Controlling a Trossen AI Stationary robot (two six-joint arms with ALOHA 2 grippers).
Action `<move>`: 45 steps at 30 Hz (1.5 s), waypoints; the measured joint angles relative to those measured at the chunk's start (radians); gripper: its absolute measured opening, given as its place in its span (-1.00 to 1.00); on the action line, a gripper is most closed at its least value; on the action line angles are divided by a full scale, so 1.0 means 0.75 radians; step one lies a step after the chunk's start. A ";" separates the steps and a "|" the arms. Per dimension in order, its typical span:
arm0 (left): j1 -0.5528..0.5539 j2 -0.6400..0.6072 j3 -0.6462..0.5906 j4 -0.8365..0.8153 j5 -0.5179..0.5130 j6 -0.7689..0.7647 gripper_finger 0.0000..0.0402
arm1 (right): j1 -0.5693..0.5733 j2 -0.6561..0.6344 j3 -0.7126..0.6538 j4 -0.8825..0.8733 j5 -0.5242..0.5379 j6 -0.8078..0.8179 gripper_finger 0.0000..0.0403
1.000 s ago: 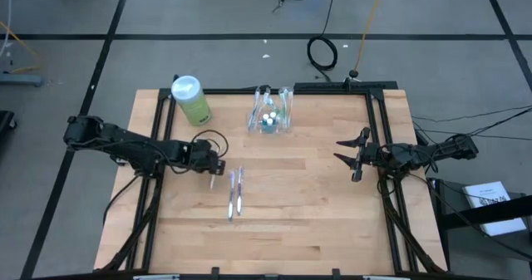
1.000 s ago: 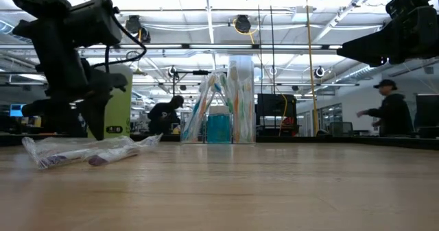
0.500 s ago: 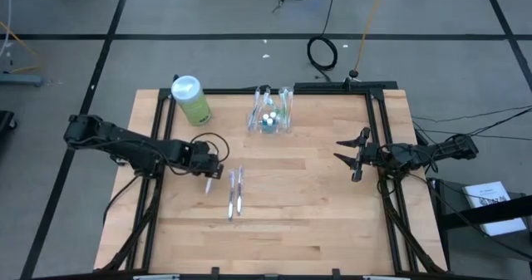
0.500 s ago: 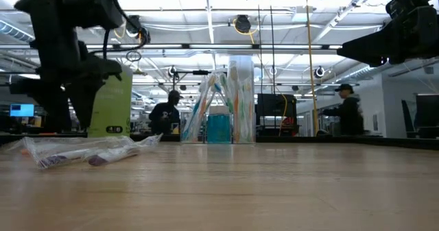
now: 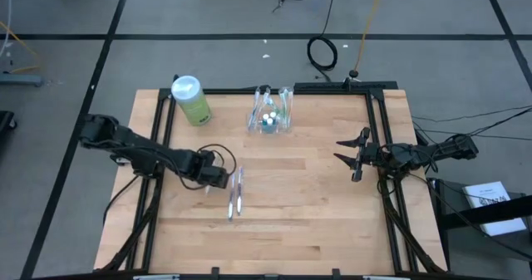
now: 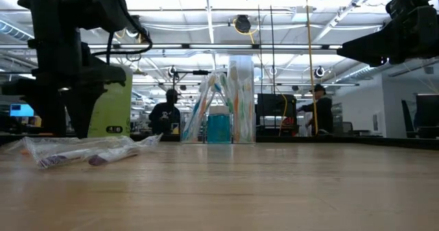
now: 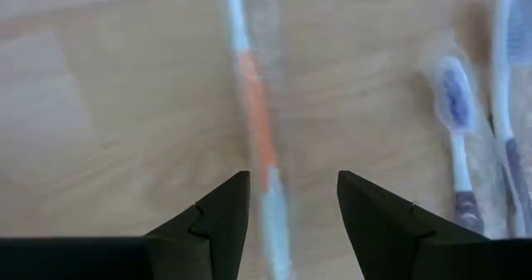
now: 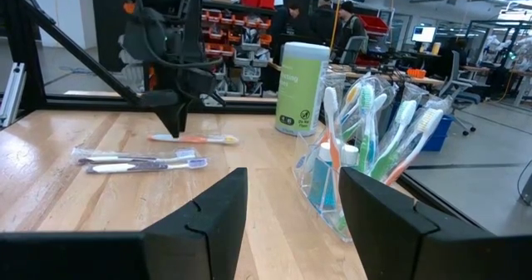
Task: Pick & Place toothbrushing station
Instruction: Put the orange toothbrush into the transparent organizer
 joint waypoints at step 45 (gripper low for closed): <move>-0.012 0.134 -0.051 0.045 0.195 -0.085 -0.08 | 0.000 0.000 0.000 0.000 0.000 0.000 -0.09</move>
